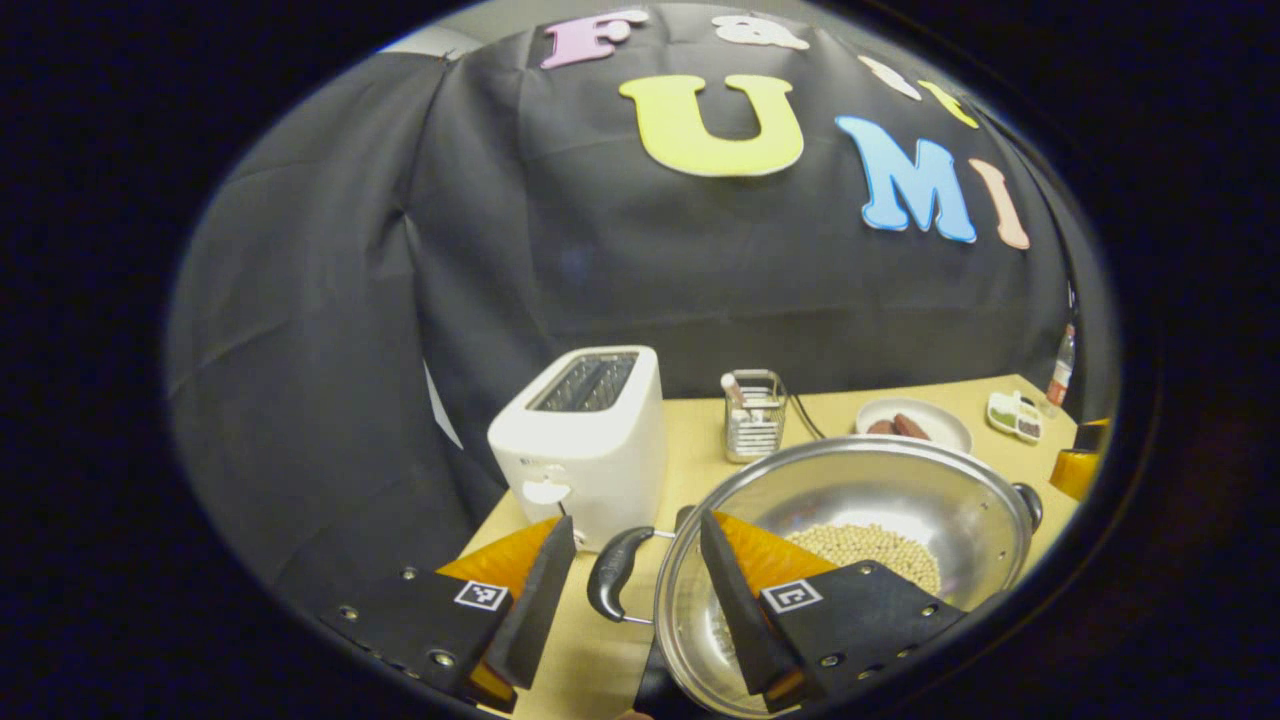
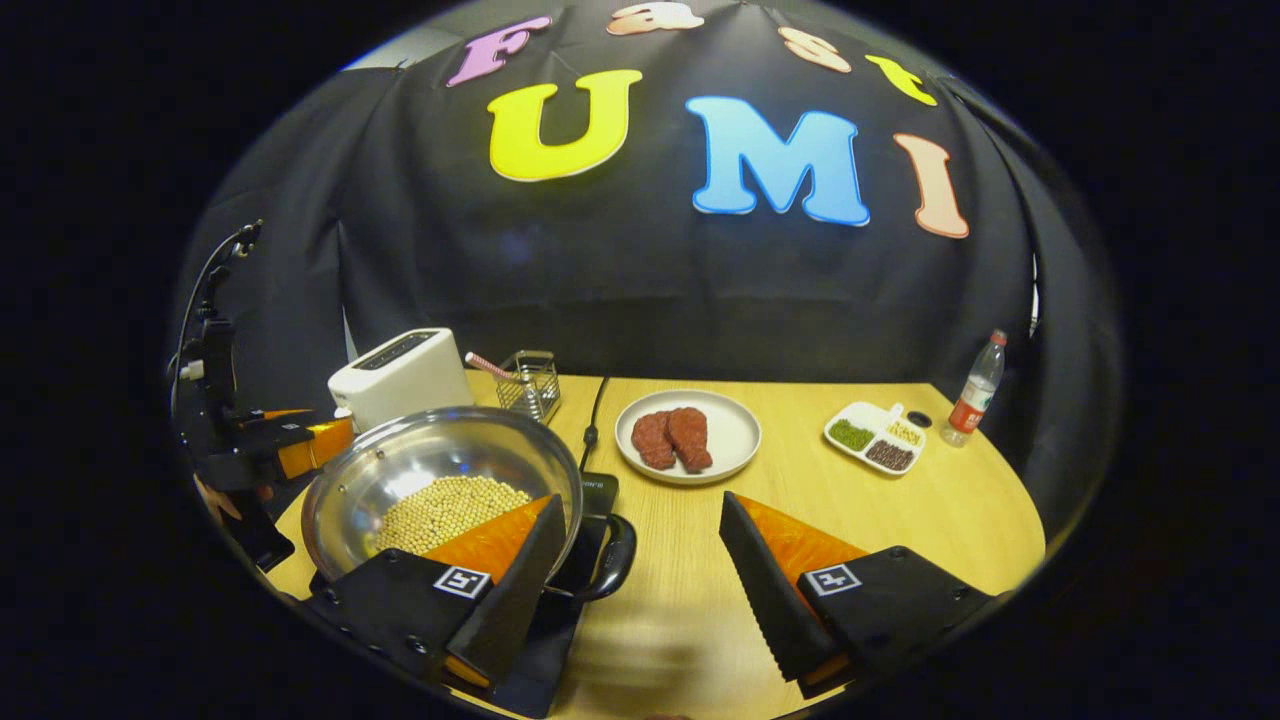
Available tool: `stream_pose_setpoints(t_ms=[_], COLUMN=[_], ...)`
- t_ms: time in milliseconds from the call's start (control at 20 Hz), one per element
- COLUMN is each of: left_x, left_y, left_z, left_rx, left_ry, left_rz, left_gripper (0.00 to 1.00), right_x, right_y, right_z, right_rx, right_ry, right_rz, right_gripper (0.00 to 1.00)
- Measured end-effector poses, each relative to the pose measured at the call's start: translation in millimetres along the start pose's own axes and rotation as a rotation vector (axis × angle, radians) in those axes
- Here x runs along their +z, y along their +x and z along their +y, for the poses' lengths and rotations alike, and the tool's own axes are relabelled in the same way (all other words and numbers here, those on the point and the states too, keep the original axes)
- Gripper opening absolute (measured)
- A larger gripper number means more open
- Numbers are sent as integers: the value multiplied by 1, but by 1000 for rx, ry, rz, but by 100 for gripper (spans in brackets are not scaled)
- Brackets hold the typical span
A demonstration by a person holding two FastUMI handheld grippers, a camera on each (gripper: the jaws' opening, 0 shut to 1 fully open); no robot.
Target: First push the handle of the pot to place it horizontally, then grasp the pot with both hands and set it on the induction cooktop.
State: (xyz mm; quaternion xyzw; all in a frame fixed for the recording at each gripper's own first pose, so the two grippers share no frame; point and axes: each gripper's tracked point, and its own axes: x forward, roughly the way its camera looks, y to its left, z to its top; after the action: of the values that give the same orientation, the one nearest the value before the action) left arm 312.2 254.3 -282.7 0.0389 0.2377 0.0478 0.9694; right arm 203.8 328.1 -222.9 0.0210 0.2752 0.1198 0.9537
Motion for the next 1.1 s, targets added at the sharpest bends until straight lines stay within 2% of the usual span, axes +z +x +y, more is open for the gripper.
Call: stream_pose_setpoints(t_ms=[50, 100, 150, 300, 350, 500, 550, 600, 650, 750, 1000, 1050, 1100], left_x=[13, 27, 41, 68, 77, 100, 108, 115, 120, 126, 139, 141, 142], left_y=[-12, -27, -42, -86, -100, -152, -170, -188, -206, -242, -330, -346, -361], left_z=[-4, -10, -19, -49, -60, -105, -121, -135, -147, -173, -220, -228, -235], left_rx=[10, 16, 17, 13, 9, -26, -39, -46, -51, -71, -74, -74, -74], left_ry=[-2, -7, -13, -21, -24, -42, -37, -26, -19, -25, -28, -24, -22], left_rz=[-39, -75, -111, -183, -203, -260, -285, -307, -325, -348, -404, -413, -422], left_gripper=[77, 73, 76, 76, 73, 73, 76, 73, 76, 73, 73, 72, 73], right_x=[9, 16, 22, 39, 45, 54, 57, 58, 58, 58, 59, 59, 59], right_y=[-8, -17, -28, -64, -77, -117, -131, -146, -158, -184, -253, -264, -277], right_z=[-9, -19, -29, -56, -66, -94, -103, -114, -122, -143, -190, -198, -206], right_rx=[-9, -22, -28, -30, -33, -39, -38, -37, -38, -42, -53, -54, -56], right_ry=[0, 0, 0, -24, -37, -59, -60, -63, -64, -66, -72, -75, -77], right_rz=[-31, -57, -77, -142, -169, -236, -257, -276, -286, -309, -392, -405, -419], right_gripper=[98, 98, 98, 98, 98, 98, 98, 94, 98, 99, 98, 94, 94])
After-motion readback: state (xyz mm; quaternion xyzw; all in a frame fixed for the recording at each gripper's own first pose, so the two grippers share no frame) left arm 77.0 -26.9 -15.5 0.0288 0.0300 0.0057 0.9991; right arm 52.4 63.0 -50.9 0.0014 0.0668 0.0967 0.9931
